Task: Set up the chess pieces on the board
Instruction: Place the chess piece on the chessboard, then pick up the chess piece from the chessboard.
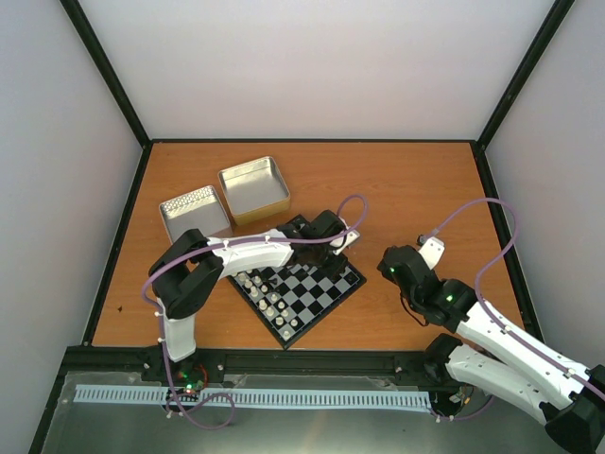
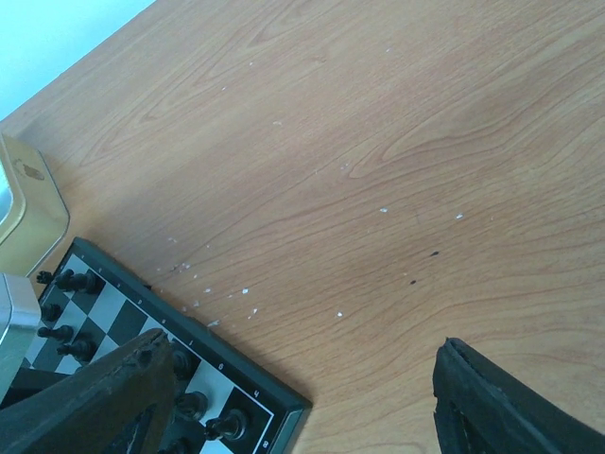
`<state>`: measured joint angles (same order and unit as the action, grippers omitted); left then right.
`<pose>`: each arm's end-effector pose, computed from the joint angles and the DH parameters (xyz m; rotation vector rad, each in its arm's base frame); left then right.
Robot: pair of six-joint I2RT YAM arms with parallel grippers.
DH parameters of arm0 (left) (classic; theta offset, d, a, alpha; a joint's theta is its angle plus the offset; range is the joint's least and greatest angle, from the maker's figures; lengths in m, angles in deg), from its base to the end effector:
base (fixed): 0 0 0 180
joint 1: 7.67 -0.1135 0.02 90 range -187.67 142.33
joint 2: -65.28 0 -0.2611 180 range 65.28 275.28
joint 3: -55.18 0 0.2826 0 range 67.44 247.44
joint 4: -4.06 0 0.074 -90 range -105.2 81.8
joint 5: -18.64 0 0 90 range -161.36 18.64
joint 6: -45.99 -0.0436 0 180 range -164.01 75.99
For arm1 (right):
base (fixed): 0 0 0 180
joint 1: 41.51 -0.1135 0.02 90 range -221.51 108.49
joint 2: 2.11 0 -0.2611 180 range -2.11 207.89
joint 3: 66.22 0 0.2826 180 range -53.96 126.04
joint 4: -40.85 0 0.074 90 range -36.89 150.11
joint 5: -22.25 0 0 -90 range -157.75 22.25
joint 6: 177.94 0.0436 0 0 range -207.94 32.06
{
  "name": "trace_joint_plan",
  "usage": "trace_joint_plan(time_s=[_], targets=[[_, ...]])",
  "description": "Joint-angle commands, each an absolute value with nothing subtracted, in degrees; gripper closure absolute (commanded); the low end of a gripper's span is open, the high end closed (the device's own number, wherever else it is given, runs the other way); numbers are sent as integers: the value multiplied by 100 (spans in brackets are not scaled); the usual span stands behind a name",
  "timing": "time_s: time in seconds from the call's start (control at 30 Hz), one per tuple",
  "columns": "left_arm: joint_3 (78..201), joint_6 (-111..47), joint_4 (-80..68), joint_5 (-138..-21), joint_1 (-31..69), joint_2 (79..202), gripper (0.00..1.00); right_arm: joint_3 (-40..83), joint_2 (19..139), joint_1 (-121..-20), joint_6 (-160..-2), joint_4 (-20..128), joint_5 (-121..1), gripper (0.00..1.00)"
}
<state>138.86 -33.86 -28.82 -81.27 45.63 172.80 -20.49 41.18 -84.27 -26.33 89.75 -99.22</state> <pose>0.2457 -0.3422 0.1505 1.0460 2.4570 -0.6164 0.1541 0.1115 0.2240 0.6162 2.1711 0.3202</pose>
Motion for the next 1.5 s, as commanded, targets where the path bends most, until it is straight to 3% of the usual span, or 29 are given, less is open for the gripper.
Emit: trace_joint_plan(time_s=[0.0, 0.37, 0.73, 1.0, 1.3, 1.47], targets=[[14127, -3415, -2871, -8278, 4603, 17331, 86, -2127, 4109, -8387, -2509, 8978, -10097, 26], [14241, -3371, -2989, -8100, 4603, 17146, 85, -2101, 4110, -8387, -2599, 8912, -10006, 26], [14005, -3028, -3550, -7563, 4339, 15832, 60, -1813, 4498, -8387, -3339, 8436, -9311, 26], [12816, -2626, -4591, -7208, 3669, 14896, 51, -1831, 4785, -8390, -3367, 8234, -9050, 26], [12065, -1868, -4764, -7091, 3151, 14714, 56, -1831, 5011, -8387, -3404, 8101, -8953, 26], [12135, -1843, -4795, -6959, 3107, 14851, 68, -1845, 5023, -8387, -3408, 8119, -8941, 26]])
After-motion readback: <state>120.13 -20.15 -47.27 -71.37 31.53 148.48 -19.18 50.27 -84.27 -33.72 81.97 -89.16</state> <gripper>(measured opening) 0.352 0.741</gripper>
